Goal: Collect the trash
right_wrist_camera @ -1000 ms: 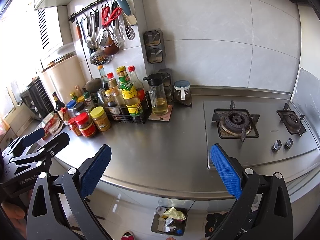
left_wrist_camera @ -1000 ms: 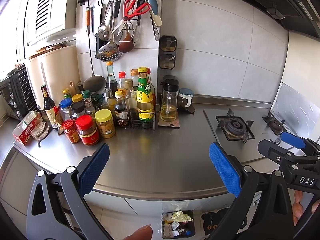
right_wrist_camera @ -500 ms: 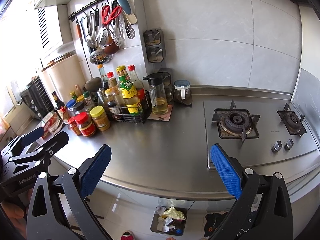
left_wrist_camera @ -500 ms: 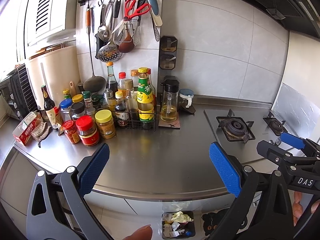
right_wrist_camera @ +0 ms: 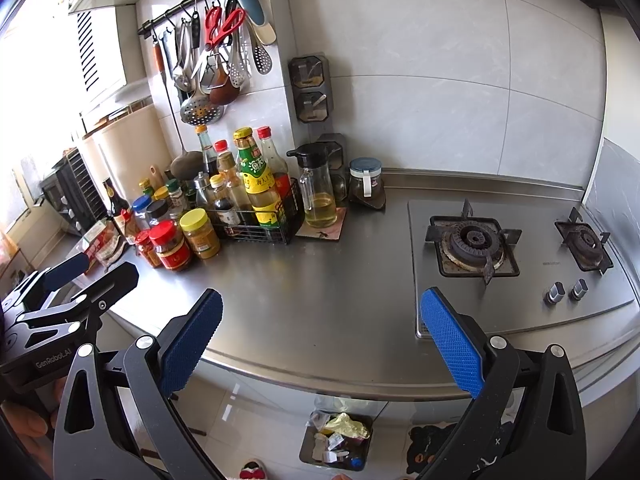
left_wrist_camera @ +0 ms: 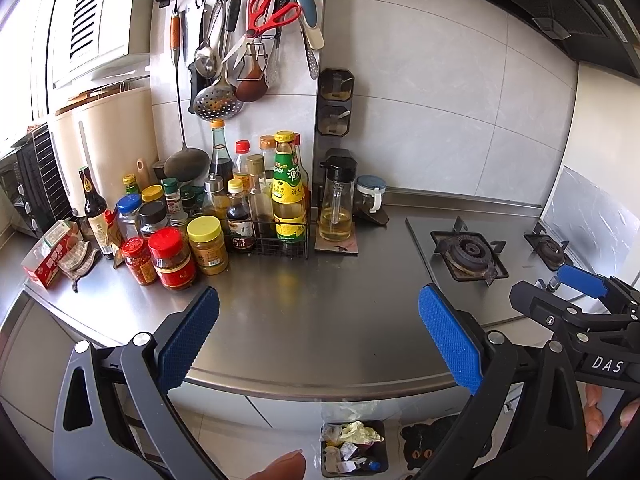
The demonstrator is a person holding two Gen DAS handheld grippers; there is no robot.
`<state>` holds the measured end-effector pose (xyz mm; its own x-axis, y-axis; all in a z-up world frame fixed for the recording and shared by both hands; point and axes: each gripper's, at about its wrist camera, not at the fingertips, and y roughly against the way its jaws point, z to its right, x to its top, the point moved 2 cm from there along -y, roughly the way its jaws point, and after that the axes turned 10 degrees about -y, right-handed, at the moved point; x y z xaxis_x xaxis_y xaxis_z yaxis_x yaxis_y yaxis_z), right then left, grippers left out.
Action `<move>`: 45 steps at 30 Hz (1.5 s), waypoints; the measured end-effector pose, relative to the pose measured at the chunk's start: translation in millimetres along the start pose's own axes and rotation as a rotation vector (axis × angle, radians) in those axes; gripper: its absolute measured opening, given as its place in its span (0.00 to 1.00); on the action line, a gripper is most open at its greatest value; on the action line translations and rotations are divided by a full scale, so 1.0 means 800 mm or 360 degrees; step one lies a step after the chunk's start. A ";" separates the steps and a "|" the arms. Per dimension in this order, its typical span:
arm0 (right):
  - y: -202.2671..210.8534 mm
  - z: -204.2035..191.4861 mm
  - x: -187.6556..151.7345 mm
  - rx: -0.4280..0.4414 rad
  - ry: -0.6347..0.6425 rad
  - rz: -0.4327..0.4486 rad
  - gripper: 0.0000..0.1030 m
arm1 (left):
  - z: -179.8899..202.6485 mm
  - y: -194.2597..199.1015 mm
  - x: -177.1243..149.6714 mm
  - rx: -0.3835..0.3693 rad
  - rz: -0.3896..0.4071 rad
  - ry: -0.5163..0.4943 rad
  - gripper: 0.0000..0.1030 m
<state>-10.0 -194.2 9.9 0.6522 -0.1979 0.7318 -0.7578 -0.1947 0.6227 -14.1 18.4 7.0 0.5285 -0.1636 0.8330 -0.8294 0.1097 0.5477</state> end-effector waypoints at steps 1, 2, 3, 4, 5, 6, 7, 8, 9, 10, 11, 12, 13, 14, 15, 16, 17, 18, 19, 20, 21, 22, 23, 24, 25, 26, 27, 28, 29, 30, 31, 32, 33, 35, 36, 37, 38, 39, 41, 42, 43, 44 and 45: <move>-0.001 0.000 0.000 0.0000 0.0000 -0.0001 0.97 | 0.000 0.000 0.000 -0.0001 -0.0001 0.0001 0.92; -0.001 0.000 0.000 0.0002 0.0001 -0.0001 0.97 | 0.000 0.000 0.000 0.0000 -0.0001 0.0002 0.92; -0.001 0.000 0.000 0.0001 0.0003 0.0000 0.97 | -0.001 0.000 0.000 0.0002 0.0001 0.0004 0.92; -0.002 0.000 0.000 0.0002 0.0004 0.0001 0.97 | -0.001 0.000 0.000 0.0001 0.0001 0.0005 0.92; -0.002 0.000 0.000 0.0002 0.0003 0.0001 0.97 | -0.001 0.000 0.000 0.0002 0.0001 0.0009 0.92; -0.002 0.000 -0.001 0.0003 0.0001 0.0000 0.97 | -0.001 0.000 -0.001 0.0003 0.0002 0.0008 0.92; -0.002 0.000 0.000 0.0002 0.0003 0.0000 0.97 | -0.001 0.000 -0.001 0.0004 0.0003 0.0008 0.92; -0.002 0.000 0.000 0.0003 0.0004 -0.0001 0.97 | 0.000 0.000 0.000 0.0005 0.0005 0.0006 0.92; -0.002 0.000 0.000 0.0004 0.0004 0.0000 0.97 | 0.000 0.001 0.000 0.0006 0.0007 0.0005 0.92; -0.001 -0.001 -0.001 0.0006 0.0004 0.0001 0.97 | 0.000 0.001 0.000 0.0007 0.0008 0.0005 0.92; -0.001 -0.001 -0.001 0.0007 0.0005 0.0004 0.97 | 0.000 0.001 -0.001 0.0008 0.0007 0.0006 0.92; 0.000 -0.002 -0.001 0.0006 0.0004 0.0007 0.97 | 0.000 0.002 -0.001 0.0007 0.0007 0.0005 0.92; 0.000 -0.001 -0.001 0.0008 0.0001 0.0008 0.97 | 0.001 0.002 -0.001 0.0008 0.0008 0.0004 0.92; 0.000 -0.001 0.000 0.0008 -0.0002 0.0008 0.97 | 0.001 0.002 -0.001 0.0009 0.0008 0.0004 0.92; 0.000 -0.001 0.000 0.0006 -0.0004 0.0009 0.97 | 0.001 0.002 -0.001 0.0007 0.0008 0.0007 0.92; 0.001 -0.001 0.000 0.0005 -0.0005 0.0008 0.97 | 0.001 0.002 -0.001 0.0005 0.0008 0.0008 0.92; 0.001 0.000 -0.001 0.0005 -0.0007 0.0007 0.97 | 0.001 0.003 -0.001 0.0005 0.0009 0.0008 0.92; 0.001 0.000 -0.001 0.0006 -0.0007 0.0008 0.97 | 0.001 0.003 -0.001 0.0005 0.0009 0.0005 0.92; 0.001 0.000 -0.001 0.0006 -0.0006 0.0008 0.97 | 0.001 0.003 -0.001 0.0006 0.0008 0.0004 0.92; 0.001 0.000 0.000 0.0005 -0.0004 0.0008 0.97 | 0.001 0.003 -0.001 0.0006 0.0007 0.0006 0.92; 0.001 0.001 0.000 0.0005 -0.0004 0.0008 0.97 | 0.001 0.003 -0.001 0.0004 0.0007 0.0009 0.92; 0.001 0.000 0.000 0.0005 -0.0006 0.0008 0.97 | 0.002 0.003 0.000 0.0003 0.0007 0.0007 0.92; 0.001 0.001 0.000 0.0006 -0.0008 0.0009 0.97 | 0.002 0.004 0.000 0.0004 0.0007 0.0007 0.92; 0.001 0.001 0.000 0.0006 -0.0008 0.0008 0.97 | 0.002 0.004 0.000 0.0001 0.0008 0.0009 0.92; 0.001 0.000 0.000 0.0007 -0.0004 0.0007 0.97 | 0.002 0.004 0.000 -0.0004 0.0008 0.0011 0.92; 0.001 0.001 0.000 0.0007 -0.0002 0.0009 0.97 | 0.002 0.004 0.000 -0.0003 0.0011 0.0011 0.92; 0.001 0.000 0.000 0.0007 -0.0004 0.0009 0.97 | 0.002 0.004 0.000 -0.0001 0.0013 0.0009 0.92; 0.001 0.001 0.000 0.0009 -0.0004 0.0011 0.97 | 0.002 0.004 0.000 -0.0001 0.0013 0.0006 0.92; 0.002 0.002 0.000 0.0010 -0.0004 0.0014 0.97 | 0.002 0.005 0.001 -0.0001 0.0015 0.0005 0.92; 0.003 0.002 -0.001 0.0009 -0.0004 0.0018 0.97 | 0.003 0.005 0.001 -0.0002 0.0017 0.0003 0.92; 0.003 0.003 -0.001 0.0007 -0.0005 0.0021 0.97 | 0.003 0.005 0.001 0.0000 0.0018 0.0002 0.92; 0.004 0.004 -0.001 0.0006 -0.0007 0.0022 0.97 | 0.003 0.006 0.001 0.0001 0.0019 0.0000 0.92; 0.004 0.005 -0.001 0.0006 -0.0008 0.0024 0.97 | 0.004 0.006 0.001 0.0001 0.0018 -0.0001 0.92; 0.005 0.004 -0.001 0.0003 -0.0008 0.0030 0.97 | 0.003 0.005 0.001 0.0001 0.0016 0.0001 0.92; 0.005 0.004 -0.001 0.0004 -0.0008 0.0029 0.97 | 0.003 0.005 0.001 0.0002 0.0014 0.0003 0.92; 0.005 0.004 -0.001 0.0005 -0.0009 0.0028 0.97 | 0.003 0.005 0.001 0.0000 0.0012 0.0005 0.92; 0.005 0.004 -0.001 0.0005 -0.0007 0.0027 0.97 | 0.003 0.005 0.001 -0.0009 0.0011 0.0006 0.92; 0.005 0.003 -0.001 0.0004 -0.0006 0.0027 0.97 | 0.003 0.004 0.001 -0.0019 0.0008 0.0007 0.92; 0.005 0.003 -0.001 0.0002 -0.0002 0.0024 0.97 | 0.002 0.004 0.001 -0.0031 0.0008 0.0010 0.92; 0.005 0.003 -0.001 0.0002 -0.0001 0.0022 0.97 | 0.002 0.003 0.001 -0.0040 0.0005 0.0012 0.92; 0.005 0.002 0.000 0.0001 0.0002 0.0020 0.97 | 0.002 0.003 0.000 -0.0048 0.0002 0.0017 0.92; 0.005 0.002 0.000 -0.0001 0.0004 0.0020 0.97 | 0.002 0.002 0.000 -0.0057 -0.0003 0.0021 0.92; 0.004 0.001 0.000 -0.0003 0.0006 0.0020 0.97 | 0.002 0.002 -0.001 -0.0062 -0.0008 0.0027 0.92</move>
<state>-12.6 -195.9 11.8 0.6425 -0.1969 0.7406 -0.7660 -0.1905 0.6140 -16.0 17.4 7.0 0.5362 -0.1474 0.8311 -0.8192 0.1468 0.5545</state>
